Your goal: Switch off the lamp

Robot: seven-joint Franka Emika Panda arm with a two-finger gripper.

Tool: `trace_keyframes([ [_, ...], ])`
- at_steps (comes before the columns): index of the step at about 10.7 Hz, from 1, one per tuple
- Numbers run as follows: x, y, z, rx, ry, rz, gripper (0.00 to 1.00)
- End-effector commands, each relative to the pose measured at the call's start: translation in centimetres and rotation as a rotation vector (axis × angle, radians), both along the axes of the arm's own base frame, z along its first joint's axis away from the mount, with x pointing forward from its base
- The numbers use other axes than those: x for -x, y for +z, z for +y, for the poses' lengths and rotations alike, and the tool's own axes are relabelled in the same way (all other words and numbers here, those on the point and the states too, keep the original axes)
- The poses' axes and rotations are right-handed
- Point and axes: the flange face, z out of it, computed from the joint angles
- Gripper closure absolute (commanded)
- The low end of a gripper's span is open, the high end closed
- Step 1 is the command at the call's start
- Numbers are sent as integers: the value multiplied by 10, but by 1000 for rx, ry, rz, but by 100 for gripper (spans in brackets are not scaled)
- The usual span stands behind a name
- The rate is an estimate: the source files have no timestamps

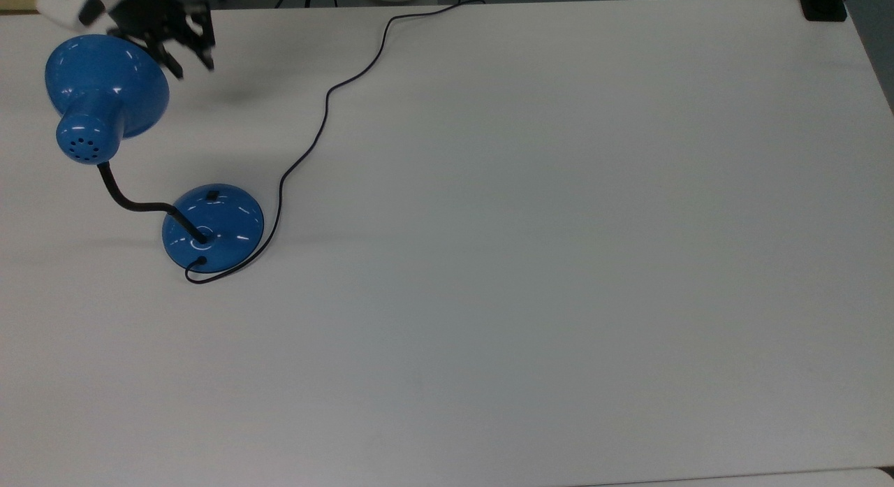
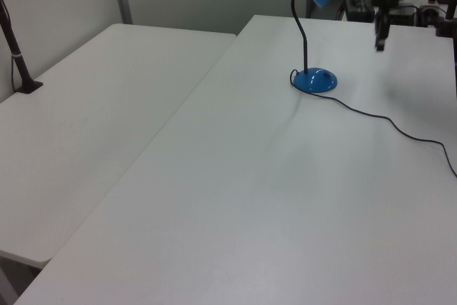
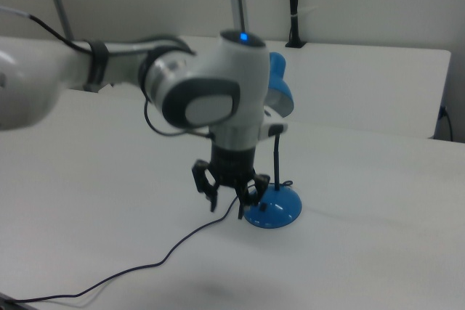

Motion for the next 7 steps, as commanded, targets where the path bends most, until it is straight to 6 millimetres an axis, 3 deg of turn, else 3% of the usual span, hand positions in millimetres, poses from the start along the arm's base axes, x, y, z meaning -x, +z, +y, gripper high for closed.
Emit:
trace_keyframes([
  [1,14,70,19,9,51,40,0],
  [4,-2,135,77,88,-81,31,0],
  [7,-22,183,146,129,-232,-40,0],
])
